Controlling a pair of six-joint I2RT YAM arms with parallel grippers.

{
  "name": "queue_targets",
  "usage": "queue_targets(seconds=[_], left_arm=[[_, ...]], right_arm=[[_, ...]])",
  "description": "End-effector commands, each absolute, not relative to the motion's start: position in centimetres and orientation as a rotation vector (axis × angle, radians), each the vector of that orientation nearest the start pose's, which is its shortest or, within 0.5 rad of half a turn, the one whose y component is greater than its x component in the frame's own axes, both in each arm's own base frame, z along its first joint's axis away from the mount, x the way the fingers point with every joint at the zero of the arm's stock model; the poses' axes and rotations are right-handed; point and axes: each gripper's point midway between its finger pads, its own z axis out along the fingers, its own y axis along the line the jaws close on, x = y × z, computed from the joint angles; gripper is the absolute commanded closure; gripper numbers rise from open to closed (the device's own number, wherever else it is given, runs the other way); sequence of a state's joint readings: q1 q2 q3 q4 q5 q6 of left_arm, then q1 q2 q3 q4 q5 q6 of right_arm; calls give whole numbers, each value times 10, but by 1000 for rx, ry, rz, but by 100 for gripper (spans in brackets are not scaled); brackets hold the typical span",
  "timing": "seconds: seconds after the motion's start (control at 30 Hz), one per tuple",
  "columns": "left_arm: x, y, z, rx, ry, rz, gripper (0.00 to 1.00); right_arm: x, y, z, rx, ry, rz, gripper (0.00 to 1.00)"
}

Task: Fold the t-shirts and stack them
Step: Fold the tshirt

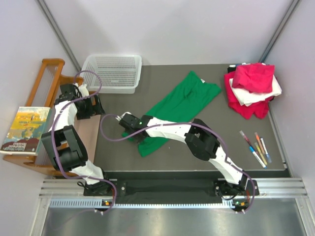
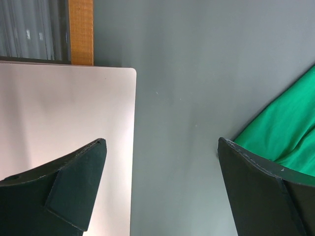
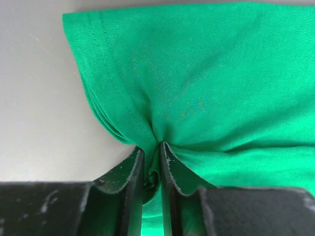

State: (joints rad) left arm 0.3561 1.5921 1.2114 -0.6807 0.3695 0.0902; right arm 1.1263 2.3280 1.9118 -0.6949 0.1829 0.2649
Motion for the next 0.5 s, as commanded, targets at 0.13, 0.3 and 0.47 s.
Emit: queue_targets(seconds=[0.13,0.3,0.47], left_arm=[[361,71,124,-180,2504,-310,1],[365,69,129,-169,2498,-340,1],[369,64,132,-172,2493,-380,1]], right_arm=[[206,422,-21,-1182,2635,190,85],[159,405,14,-1282,2652,399,82],[130,399,55,-1307,2616,549,78]])
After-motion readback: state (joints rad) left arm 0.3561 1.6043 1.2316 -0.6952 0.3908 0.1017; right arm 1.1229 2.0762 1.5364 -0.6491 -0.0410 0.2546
